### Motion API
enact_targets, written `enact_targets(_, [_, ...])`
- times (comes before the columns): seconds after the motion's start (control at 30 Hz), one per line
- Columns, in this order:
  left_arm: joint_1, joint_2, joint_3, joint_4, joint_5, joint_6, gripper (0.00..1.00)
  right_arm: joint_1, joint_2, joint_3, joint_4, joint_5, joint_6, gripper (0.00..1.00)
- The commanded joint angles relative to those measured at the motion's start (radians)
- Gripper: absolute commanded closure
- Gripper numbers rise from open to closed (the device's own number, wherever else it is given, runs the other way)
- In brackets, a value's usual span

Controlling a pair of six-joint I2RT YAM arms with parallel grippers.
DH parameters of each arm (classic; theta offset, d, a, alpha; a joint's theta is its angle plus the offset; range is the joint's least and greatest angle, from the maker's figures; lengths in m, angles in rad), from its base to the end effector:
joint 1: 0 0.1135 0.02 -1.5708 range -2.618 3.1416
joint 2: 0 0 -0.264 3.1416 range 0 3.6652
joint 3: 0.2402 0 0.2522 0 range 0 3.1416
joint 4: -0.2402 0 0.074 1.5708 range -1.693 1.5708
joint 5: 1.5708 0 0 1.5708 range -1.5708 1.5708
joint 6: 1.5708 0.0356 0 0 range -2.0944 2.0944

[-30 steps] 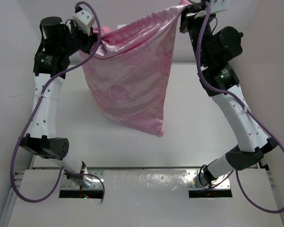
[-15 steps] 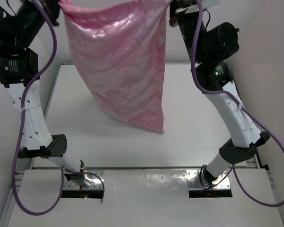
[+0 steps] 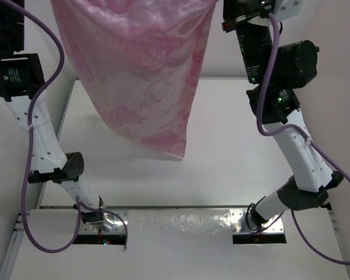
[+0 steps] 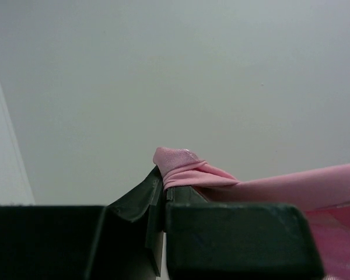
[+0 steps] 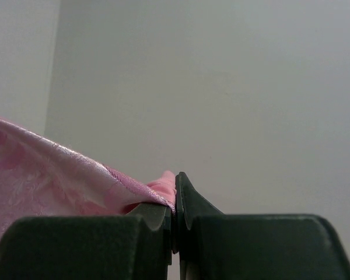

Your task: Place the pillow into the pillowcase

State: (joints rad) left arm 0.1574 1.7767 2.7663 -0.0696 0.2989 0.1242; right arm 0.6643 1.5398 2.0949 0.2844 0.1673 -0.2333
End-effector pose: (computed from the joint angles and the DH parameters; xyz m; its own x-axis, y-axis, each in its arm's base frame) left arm 0.2226 0.0247 0.6955 0.7830 0.2441 -0.5721 -0.0712 0.9489 0.3075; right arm 0.2093 0.1564 0.6387 0.6905 0.2511 -0.6784 -0.3708 0.9281 -0.0338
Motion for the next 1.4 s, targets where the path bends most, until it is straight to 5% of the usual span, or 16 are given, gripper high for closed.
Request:
enact_targets(0.0, [0.036, -0.063, -0.022, 0.027, -0.078, 0.034, 1.0, -0.003, -0.02, 0.08, 0.141, 0.032, -0.024, 1.0])
enact_targets(0.1, [0.013, -0.15, -0.325, -0.027, -0.02, 0.043, 1.0, -0.026, 0.089, 0.194, 0.04, 0.049, -0.012, 1.0])
enact_targets(0.2, [-0.012, -0.192, -0.502, -0.018, -0.119, 0.1, 1.0, -0.026, 0.166, 0.266, -0.002, 0.064, -0.052, 1.0])
enact_targets(0.3, [0.063, -0.157, -0.36, -0.045, -0.167, 0.053, 1.0, -0.02, 0.113, 0.266, 0.034, 0.06, -0.052, 1.0])
enact_targets(0.53, [0.119, -0.125, -0.107, -0.107, -0.084, 0.035, 1.0, 0.052, -0.182, -0.077, 0.176, -0.12, 0.084, 1.0])
enact_targets(0.77, [0.166, -0.034, 0.136, -0.045, -0.172, -0.002, 1.0, 0.084, -0.021, 0.144, 0.003, -0.077, -0.021, 1.0])
enact_targets(1.03, [0.186, -0.077, -0.037, 0.034, -0.38, 0.135, 1.0, 0.05, 0.118, 0.136, -0.011, -0.049, 0.0, 1.0])
enact_targets(1.37, [0.217, -0.126, -0.164, 0.203, -0.532, 0.318, 1.0, 0.185, 0.221, 0.201, 0.047, -0.123, -0.037, 1.0])
